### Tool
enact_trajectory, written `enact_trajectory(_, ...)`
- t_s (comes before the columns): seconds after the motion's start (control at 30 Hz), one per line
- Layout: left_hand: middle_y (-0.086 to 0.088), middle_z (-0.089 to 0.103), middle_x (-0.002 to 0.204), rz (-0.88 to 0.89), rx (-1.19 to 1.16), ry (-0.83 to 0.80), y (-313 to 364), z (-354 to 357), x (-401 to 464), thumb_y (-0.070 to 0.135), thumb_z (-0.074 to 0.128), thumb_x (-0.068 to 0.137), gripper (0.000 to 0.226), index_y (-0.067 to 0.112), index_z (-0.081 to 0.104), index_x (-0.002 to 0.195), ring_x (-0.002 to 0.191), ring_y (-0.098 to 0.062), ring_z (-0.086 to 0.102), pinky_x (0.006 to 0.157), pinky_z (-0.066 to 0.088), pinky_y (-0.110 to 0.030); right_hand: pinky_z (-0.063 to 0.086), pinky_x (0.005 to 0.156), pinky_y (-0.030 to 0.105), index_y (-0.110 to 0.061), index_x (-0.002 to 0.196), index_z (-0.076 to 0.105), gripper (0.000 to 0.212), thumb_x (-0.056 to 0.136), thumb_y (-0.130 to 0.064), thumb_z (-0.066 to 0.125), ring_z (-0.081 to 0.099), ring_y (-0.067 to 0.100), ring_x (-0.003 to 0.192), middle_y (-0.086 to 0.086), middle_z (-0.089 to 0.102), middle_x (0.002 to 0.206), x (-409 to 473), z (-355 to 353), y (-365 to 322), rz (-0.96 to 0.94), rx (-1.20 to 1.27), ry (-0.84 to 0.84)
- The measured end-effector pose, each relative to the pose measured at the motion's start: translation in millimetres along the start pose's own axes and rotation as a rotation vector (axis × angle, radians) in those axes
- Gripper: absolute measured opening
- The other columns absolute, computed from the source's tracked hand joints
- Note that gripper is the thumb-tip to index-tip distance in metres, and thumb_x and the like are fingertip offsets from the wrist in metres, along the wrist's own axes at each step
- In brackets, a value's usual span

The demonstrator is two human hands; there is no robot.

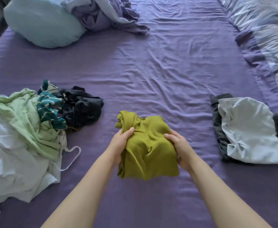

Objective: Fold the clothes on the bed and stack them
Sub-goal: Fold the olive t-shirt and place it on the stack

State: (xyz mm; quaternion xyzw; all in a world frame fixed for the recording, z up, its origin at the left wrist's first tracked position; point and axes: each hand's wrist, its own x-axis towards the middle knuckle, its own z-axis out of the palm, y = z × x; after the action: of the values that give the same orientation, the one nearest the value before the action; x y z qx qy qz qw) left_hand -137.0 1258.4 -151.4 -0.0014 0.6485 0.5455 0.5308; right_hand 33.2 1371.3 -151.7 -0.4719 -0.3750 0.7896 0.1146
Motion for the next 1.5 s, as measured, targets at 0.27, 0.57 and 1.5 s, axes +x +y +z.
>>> enact_trajectory(0.27, -0.004, 0.075, 0.094, 0.017, -0.112, -0.212, 6, 182, -17, 0.03, 0.058, 0.093, 0.016, 0.025, 0.061, 0.109, 0.081, -0.019, 0.072, 0.063, 0.058, -0.033, 0.056, 0.066, 0.027, -0.023, 0.119, 0.062, 0.029, 0.094, -0.013, 0.051, 0.069, 0.018, 0.088, 0.005, 0.071, 0.107, -49, -150, -96, -0.177, 0.011, 0.057)
enact_trajectory(0.57, -0.002, 0.075, 0.097, 0.027, -0.048, -0.37, 6, 342, 7, 0.037, 0.061, 0.091, 0.02, 0.031, 0.06, 0.11, 0.087, -0.022, 0.072, 0.064, 0.058, -0.035, 0.054, 0.063, 0.022, -0.029, 0.112, 0.067, 0.025, 0.093, -0.018, 0.053, 0.07, 0.012, 0.089, -0.003, 0.072, 0.105, -56, -299, -162, -0.295, -0.013, 0.164)
enact_trajectory(1.5, -0.004, 0.062, 0.111, 0.033, 0.94, -0.025, -98, 335, 29, 0.043, 0.056, 0.09, 0.069, 0.018, 0.023, 0.145, 0.073, -0.025, 0.069, 0.064, 0.058, -0.039, 0.041, 0.083, 0.036, -0.017, 0.143, 0.035, 0.059, 0.09, -0.028, 0.059, 0.045, 0.03, 0.119, 0.01, 0.041, 0.134, -31, -339, -73, -0.04, -1.33, 0.762)
